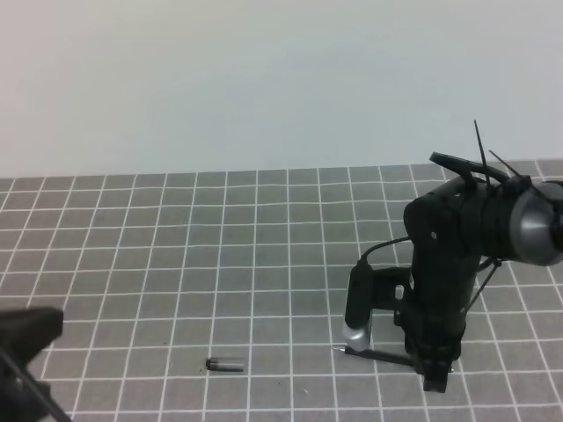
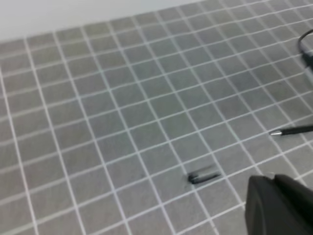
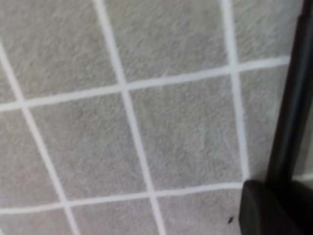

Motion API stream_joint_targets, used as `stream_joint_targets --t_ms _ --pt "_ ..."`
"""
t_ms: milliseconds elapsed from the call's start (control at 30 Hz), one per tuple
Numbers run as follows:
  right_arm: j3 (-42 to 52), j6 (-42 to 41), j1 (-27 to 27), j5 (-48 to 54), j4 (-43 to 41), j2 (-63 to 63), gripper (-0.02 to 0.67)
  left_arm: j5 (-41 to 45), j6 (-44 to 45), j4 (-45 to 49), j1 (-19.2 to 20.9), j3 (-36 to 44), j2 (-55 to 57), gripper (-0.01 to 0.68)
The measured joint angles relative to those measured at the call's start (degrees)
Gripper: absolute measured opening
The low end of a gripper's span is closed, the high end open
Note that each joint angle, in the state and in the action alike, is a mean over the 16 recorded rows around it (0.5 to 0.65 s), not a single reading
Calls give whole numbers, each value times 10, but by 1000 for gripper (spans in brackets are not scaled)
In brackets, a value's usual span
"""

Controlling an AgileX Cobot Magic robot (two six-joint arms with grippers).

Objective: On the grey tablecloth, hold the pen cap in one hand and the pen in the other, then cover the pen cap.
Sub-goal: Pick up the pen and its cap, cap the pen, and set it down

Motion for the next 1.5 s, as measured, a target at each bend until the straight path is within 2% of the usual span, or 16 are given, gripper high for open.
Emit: stream_joint_targets --t_ms 233,433,667,900,1000,1167,1367,1500 --pt "-63 19 0 61 26 0 66 106 31 16 0 -142 98 -3" --pt "-121 58 0 121 41 0 70 189 106 15 -4 -230 218 -3" --pt "-152 106 0 162 21 0 70 233 217 10 -39 -270 351 -3" --pt "-156 131 -11 174 -19 1 70 203 282 30 -101 -274 446 21" --pt "-156 147 -22 174 -30 1 70 180 301 49 -128 -274 474 65" --pt "-156 176 -46 171 -32 1 70 136 351 91 -161 -274 508 184" --pt "-157 201 -72 171 -18 -1 70 96 422 144 -182 -275 541 337" --pt "-157 209 -79 171 -7 -3 70 71 452 180 -192 -275 564 405"
